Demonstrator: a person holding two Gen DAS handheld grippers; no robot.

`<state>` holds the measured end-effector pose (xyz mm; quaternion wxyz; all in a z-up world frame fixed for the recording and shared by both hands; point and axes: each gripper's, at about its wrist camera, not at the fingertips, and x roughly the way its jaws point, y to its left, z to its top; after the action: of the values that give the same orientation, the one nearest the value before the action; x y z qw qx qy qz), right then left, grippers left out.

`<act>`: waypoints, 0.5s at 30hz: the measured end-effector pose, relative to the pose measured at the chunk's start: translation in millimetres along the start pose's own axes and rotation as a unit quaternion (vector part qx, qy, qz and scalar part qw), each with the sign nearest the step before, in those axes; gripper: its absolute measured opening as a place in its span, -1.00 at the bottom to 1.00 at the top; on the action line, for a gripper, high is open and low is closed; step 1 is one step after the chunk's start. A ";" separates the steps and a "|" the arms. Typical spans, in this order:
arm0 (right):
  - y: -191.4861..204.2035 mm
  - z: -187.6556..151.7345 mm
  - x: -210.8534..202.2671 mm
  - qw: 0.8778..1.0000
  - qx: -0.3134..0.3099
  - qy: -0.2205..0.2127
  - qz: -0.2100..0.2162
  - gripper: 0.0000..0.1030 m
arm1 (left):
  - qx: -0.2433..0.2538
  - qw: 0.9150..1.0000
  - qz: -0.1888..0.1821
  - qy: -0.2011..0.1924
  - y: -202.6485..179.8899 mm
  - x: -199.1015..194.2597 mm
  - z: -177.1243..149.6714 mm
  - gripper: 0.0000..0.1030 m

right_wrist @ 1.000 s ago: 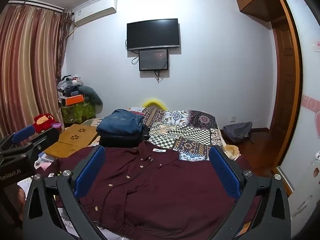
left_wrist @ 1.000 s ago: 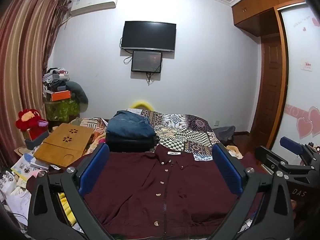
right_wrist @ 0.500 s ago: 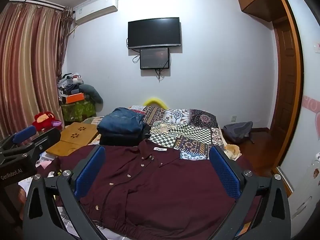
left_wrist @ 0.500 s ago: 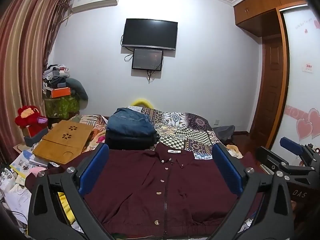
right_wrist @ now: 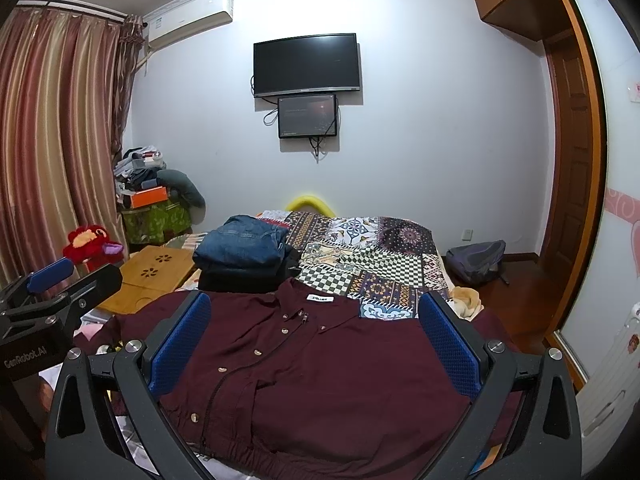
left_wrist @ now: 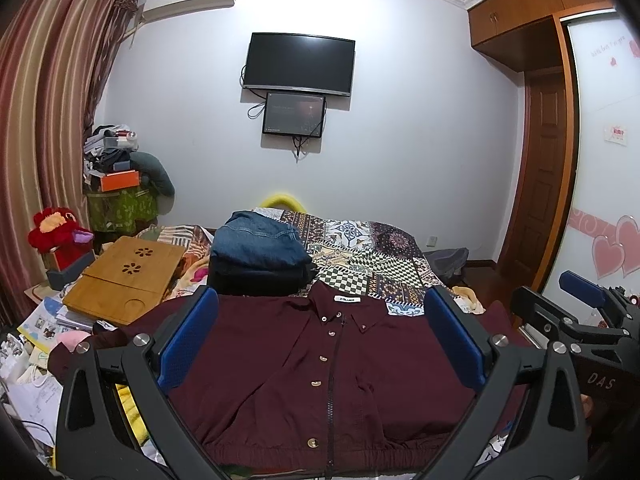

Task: Fold large clothes

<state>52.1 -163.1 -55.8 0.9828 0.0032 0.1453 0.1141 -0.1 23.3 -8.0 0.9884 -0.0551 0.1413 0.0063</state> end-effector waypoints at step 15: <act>-4.7 5.8 1.6 1.000 0.013 -0.006 0.004 1.00 | 0.005 1.000 0.002 0.001 -2.2 3.4 1.8 1.00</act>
<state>56.2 -167.2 -50.9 0.9831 0.0174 0.1406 0.1157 3.7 21.3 -7.0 0.9885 -0.0498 0.1425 0.0071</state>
